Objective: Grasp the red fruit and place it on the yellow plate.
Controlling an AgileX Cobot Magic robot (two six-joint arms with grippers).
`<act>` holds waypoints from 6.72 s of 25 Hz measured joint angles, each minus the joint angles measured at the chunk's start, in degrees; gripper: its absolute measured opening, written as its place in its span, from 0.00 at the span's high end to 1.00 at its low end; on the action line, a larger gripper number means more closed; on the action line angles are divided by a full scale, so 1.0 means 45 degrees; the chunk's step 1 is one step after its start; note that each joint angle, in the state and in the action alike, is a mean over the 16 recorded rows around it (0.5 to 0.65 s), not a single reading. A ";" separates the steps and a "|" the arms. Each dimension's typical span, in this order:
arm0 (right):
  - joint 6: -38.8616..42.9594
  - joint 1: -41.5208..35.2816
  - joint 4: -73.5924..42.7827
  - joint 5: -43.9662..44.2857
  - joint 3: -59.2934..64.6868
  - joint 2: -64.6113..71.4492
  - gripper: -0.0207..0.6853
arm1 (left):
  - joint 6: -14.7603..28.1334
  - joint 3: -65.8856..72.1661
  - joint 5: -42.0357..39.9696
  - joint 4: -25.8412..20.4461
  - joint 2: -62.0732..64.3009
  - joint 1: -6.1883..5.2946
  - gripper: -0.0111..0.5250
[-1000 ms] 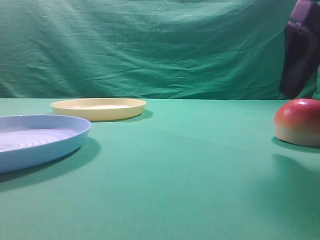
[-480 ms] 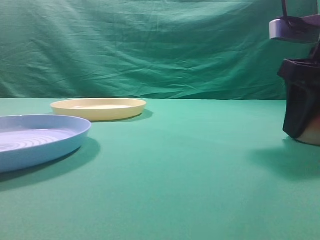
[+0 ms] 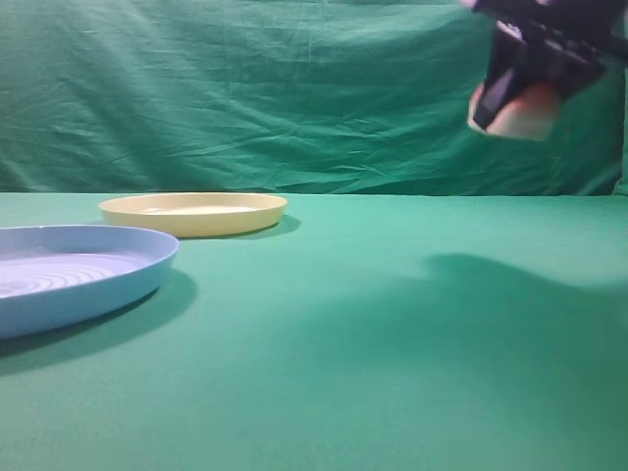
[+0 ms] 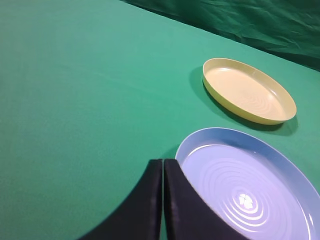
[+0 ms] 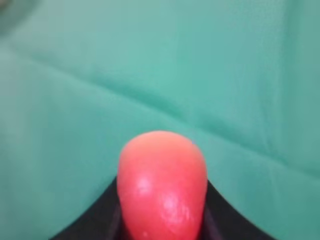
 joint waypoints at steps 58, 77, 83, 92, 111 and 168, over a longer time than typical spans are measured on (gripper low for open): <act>0.2020 0.3779 -0.1672 0.7042 -0.8403 0.2398 0.97 | 0.0000 0.0000 0.0000 0.0000 0.0000 0.0000 0.98; 0.4295 0.3166 -0.3952 0.7770 -0.8013 0.0555 0.97 | 0.0000 0.0000 0.0000 0.0000 0.0000 0.0000 0.98; 0.4688 0.3118 -0.4866 0.7181 -0.6546 -0.1341 0.97 | 0.0000 0.0000 0.0000 0.0000 0.0000 0.0000 0.98; 0.5638 0.3001 -0.6284 0.4975 -0.2426 -0.4625 0.97 | 0.0000 0.0000 0.0000 0.0000 0.0000 0.0000 0.98; 0.6744 -0.1657 -0.6342 -0.0456 0.5525 -1.1164 0.95 | 0.0000 0.0000 0.0000 0.0000 0.0000 0.0000 0.98; 0.6488 -0.4731 -0.5527 -0.3125 1.6968 -2.2535 0.93 | 0.0000 0.0000 0.0000 0.0000 0.0000 0.0000 0.98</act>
